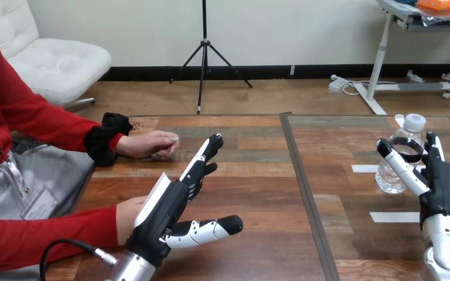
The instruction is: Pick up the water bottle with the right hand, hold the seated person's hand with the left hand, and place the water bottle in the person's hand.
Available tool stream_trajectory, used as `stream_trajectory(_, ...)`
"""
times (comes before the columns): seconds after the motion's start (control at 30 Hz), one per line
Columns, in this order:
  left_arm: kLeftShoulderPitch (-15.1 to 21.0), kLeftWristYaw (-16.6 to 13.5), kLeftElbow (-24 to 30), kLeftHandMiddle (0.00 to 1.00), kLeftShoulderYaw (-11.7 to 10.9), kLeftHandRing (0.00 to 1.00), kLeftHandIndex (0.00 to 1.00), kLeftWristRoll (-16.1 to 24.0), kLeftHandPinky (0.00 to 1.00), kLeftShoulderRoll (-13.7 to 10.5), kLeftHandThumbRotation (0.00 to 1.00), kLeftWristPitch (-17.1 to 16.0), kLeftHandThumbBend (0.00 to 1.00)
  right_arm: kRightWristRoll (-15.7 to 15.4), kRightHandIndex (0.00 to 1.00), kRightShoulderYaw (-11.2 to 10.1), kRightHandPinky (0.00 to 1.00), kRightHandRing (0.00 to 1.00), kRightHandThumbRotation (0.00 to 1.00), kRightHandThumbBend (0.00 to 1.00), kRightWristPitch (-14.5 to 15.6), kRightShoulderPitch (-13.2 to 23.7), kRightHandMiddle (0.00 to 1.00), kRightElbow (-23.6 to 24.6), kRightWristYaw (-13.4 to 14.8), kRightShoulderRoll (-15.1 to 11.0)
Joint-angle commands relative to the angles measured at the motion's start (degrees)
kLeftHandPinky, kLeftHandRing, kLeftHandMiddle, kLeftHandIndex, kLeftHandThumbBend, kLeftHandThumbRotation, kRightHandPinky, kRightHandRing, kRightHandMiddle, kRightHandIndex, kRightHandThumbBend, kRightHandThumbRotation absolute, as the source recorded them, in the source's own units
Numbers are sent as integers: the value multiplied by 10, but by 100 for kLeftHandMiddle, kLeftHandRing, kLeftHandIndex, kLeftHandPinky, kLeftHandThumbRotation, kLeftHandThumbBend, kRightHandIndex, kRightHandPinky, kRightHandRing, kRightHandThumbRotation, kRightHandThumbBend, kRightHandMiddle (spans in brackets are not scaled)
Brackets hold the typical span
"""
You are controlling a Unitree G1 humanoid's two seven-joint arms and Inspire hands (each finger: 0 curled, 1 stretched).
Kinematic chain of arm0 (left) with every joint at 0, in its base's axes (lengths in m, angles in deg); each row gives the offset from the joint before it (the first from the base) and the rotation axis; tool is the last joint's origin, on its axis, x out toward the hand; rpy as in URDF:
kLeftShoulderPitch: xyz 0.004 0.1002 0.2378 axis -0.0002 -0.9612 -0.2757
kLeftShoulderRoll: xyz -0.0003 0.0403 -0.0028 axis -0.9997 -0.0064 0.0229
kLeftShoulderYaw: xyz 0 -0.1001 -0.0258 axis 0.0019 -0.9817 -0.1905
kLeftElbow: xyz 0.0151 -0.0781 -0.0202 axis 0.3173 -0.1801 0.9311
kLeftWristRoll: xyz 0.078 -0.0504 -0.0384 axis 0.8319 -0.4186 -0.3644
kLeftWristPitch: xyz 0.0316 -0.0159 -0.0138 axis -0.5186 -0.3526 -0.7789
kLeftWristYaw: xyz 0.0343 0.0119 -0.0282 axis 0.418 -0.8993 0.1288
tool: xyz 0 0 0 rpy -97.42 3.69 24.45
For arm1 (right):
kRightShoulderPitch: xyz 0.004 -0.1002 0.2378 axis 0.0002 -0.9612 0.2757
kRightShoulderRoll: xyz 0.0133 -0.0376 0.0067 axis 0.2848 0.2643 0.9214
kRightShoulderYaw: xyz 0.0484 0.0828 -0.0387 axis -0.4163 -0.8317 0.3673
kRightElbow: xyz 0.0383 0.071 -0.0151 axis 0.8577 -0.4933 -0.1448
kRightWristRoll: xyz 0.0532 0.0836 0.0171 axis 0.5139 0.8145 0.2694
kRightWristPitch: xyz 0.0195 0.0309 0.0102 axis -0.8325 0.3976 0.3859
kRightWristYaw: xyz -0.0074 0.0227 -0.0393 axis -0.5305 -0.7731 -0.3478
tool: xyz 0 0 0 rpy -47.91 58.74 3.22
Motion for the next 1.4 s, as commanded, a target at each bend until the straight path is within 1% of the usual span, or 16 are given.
stream_trajectory(0.0,11,0,34,100,-8,100,100,-11,94,1,61,-12,100,0,100,2,100,100,55,100,3,50,100,-2,3,-12)
stream_trajectory(0.07,9,0,37,100,-9,100,100,-11,94,1,62,-10,100,2,100,1,100,100,55,100,2,50,100,-4,-1,-12)
stream_trajectory(0.17,9,-5,36,100,-10,100,100,-3,94,-2,62,-16,100,6,100,-2,100,100,55,100,6,51,100,-5,-7,-11)
stream_trajectory(0.27,7,2,41,100,-10,100,100,-12,93,-1,63,-11,100,7,100,-3,100,100,55,100,11,53,100,-8,-7,-11)
stream_trajectory(0.37,5,-3,43,100,-12,100,100,-6,93,-3,63,-12,100,6,100,-3,100,100,54,100,16,54,100,-8,-5,-10)
stream_trajectory(0.5,4,7,44,100,-11,100,100,-16,94,-3,63,-12,100,7,100,-5,100,100,54,100,20,56,100,-11,-7,-10)
stream_trajectory(0.67,4,12,44,100,-11,100,100,-21,94,-5,63,-16,100,4,100,-3,100,100,54,100,23,56,100,-12,-2,-9)
stream_trajectory(0.77,2,13,47,100,-12,100,100,-25,94,-4,63,-16,100,9,100,-7,100,100,54,100,29,59,100,-14,-6,-9)
stream_trajectory(0.97,2,18,48,100,-12,100,100,-31,94,-5,63,-19,100,5,100,-4,100,100,55,100,35,62,100,-16,-2,-8)
stream_trajectory(1.17,-2,17,54,100,-13,100,100,-30,93,-6,63,-20,100,11,100,-9,100,100,54,100,33,63,100,-18,-7,-5)
stream_trajectory(1.37,-6,20,59,100,-13,100,100,-35,92,-5,63,-18,100,7,100,-6,100,100,53,100,35,65,100,-19,-6,-4)
